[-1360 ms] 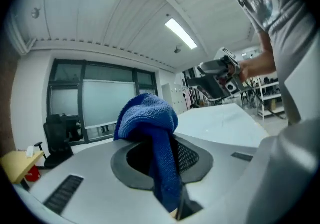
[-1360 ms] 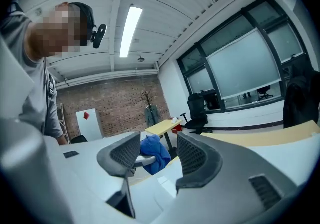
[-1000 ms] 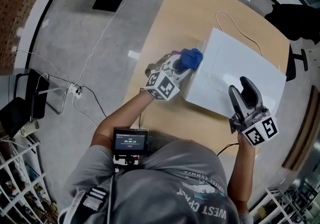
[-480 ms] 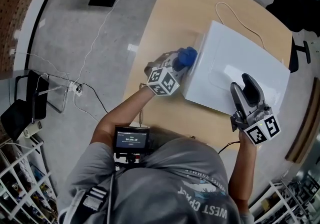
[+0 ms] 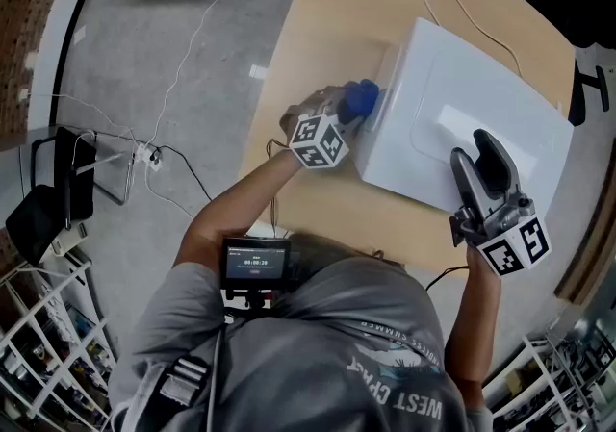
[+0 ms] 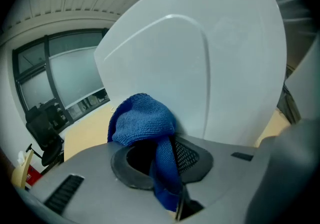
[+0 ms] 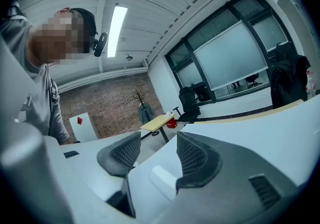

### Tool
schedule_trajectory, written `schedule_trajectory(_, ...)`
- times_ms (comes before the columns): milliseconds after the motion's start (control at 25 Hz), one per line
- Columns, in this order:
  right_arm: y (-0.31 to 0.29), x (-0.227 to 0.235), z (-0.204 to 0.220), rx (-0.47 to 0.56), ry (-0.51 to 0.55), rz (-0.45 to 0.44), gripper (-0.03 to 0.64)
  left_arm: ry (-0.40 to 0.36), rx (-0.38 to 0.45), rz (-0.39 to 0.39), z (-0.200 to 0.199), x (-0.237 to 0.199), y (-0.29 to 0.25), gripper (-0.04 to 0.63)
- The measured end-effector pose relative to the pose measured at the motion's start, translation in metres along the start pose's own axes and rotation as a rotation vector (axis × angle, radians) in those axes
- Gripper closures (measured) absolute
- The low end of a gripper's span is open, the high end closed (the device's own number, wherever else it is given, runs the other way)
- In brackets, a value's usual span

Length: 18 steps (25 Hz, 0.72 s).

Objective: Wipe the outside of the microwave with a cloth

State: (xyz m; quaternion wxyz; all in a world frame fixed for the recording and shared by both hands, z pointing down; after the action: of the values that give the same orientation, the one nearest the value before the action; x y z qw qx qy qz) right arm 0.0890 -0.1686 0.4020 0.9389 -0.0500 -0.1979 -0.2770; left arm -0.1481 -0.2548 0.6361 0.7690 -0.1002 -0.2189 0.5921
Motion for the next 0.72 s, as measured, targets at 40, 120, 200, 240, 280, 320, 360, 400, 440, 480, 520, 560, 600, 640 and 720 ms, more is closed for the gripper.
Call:
schedule_trajectory(40,-0.001,-0.001,-0.001,0.000,0.000,-0.004,0.383,-0.002,-0.010,0.009,0.003,0.001,-0.002,0.509)
schedule_trajectory(120,-0.002,-0.001,-0.003,0.004,0.003,-0.010,0.383,-0.009,-0.030,0.027,0.010,0.003,-0.006,0.509)
schedule_trajectory(200,-0.003,-0.002,-0.003,0.008,0.005,-0.015,0.383,-0.012,-0.052,0.048,0.018,0.006,-0.010,0.509)
schedule_trajectory(240,-0.004,-0.002,-0.003,0.009,0.005,-0.017,0.383,-0.012,-0.065,0.060,0.022,0.008,-0.012,0.509)
schedule_trajectory(280,-0.004,-0.003,-0.003,0.009,0.005,-0.019,0.383,-0.011,-0.078,0.073,0.026,0.009,-0.013,0.509)
schedule_trajectory(320,-0.004,-0.003,-0.003,0.008,0.004,-0.020,0.383,-0.011,-0.089,0.085,0.030,0.011,-0.015,0.509)
schedule_trajectory(360,-0.005,-0.004,-0.004,0.009,0.003,-0.022,0.383,-0.011,-0.100,0.097,0.034,0.013,-0.017,0.509)
schedule_trajectory(400,-0.005,-0.004,-0.004,0.009,0.003,-0.024,0.383,-0.010,-0.107,0.106,0.037,0.015,-0.018,0.509)
schedule_trajectory(440,-0.004,-0.005,-0.004,0.010,0.003,-0.026,0.383,-0.009,-0.113,0.113,0.041,0.016,-0.019,0.509)
schedule_trajectory(480,-0.004,-0.005,-0.004,0.012,0.005,-0.027,0.386,-0.008,-0.116,0.118,0.043,0.018,-0.019,0.509)
schedule_trajectory(520,-0.003,-0.006,-0.005,0.014,0.006,-0.029,0.392,-0.008,-0.118,0.120,0.045,0.019,-0.020,0.509)
schedule_trajectory(560,-0.003,-0.006,-0.006,0.016,0.006,-0.030,0.397,-0.009,-0.119,0.121,0.046,0.019,-0.020,0.509)
schedule_trajectory(600,-0.002,-0.007,-0.007,0.018,0.007,-0.030,0.401,-0.010,-0.120,0.122,0.046,0.019,-0.020,0.509)
schedule_trajectory(640,-0.002,-0.007,-0.008,0.019,0.008,-0.030,0.408,-0.011,-0.119,0.124,0.047,0.018,-0.021,0.509)
schedule_trajectory(720,-0.001,-0.009,-0.009,0.020,0.010,-0.031,0.415,0.002,-0.115,0.128,0.049,0.017,-0.021,0.509)
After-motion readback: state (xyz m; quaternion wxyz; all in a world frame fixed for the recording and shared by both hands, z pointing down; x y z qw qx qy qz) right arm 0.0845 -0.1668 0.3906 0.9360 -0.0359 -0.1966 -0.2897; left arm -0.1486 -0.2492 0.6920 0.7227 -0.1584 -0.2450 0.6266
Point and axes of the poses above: the fingertips, and each gripper's own axes: y backward along the fingers, x to its right, z out of its underside, the point moved 10 cm from there along y, backward along the fingers, and after that the axes turned 13 degrees about x, right-handed, at the moved point
